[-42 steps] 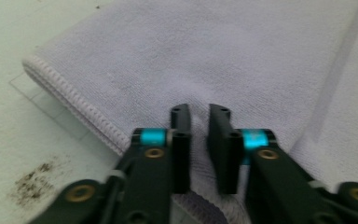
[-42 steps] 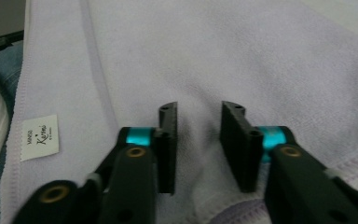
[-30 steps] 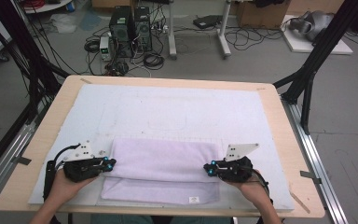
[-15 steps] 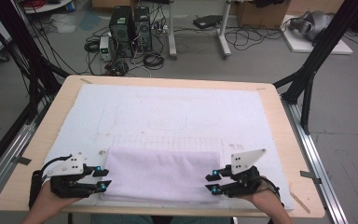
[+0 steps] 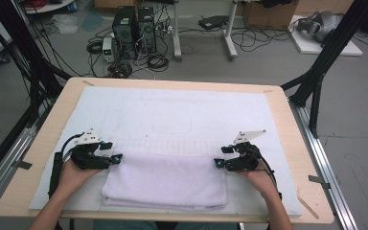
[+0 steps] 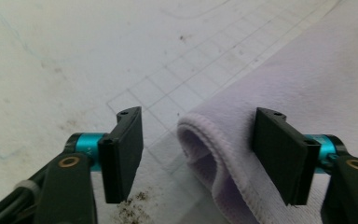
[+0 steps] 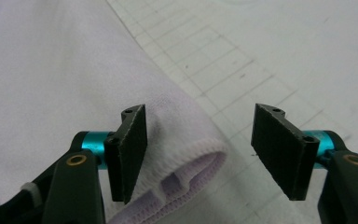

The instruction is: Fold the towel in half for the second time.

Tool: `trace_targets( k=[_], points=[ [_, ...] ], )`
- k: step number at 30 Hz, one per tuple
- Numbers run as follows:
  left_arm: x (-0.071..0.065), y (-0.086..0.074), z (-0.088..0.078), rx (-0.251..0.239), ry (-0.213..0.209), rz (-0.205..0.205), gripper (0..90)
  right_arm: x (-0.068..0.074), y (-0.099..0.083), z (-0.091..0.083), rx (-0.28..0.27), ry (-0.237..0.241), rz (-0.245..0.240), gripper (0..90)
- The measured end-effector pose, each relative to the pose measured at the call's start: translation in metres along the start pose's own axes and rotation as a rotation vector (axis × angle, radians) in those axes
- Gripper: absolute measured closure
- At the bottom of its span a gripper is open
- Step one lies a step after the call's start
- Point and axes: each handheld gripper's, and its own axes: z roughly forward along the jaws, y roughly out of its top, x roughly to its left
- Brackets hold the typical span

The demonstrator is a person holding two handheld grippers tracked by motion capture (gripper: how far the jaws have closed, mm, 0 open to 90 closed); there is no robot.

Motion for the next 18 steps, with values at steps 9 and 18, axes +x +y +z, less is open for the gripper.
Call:
trace_targets(
  k=[9, 18],
  points=[
    [-0.011, 0.0, 0.006, 0.008, -0.054, 0.036, 76.4, 0.007, -0.002, 0.008, 0.022, 0.136, -0.061, 79.2],
    [0.013, 0.052, 0.022, -0.108, 0.062, -0.009, 78.8, -0.025, 0.042, -0.009, -0.038, -0.046, -0.066, 80.0]
  ],
)
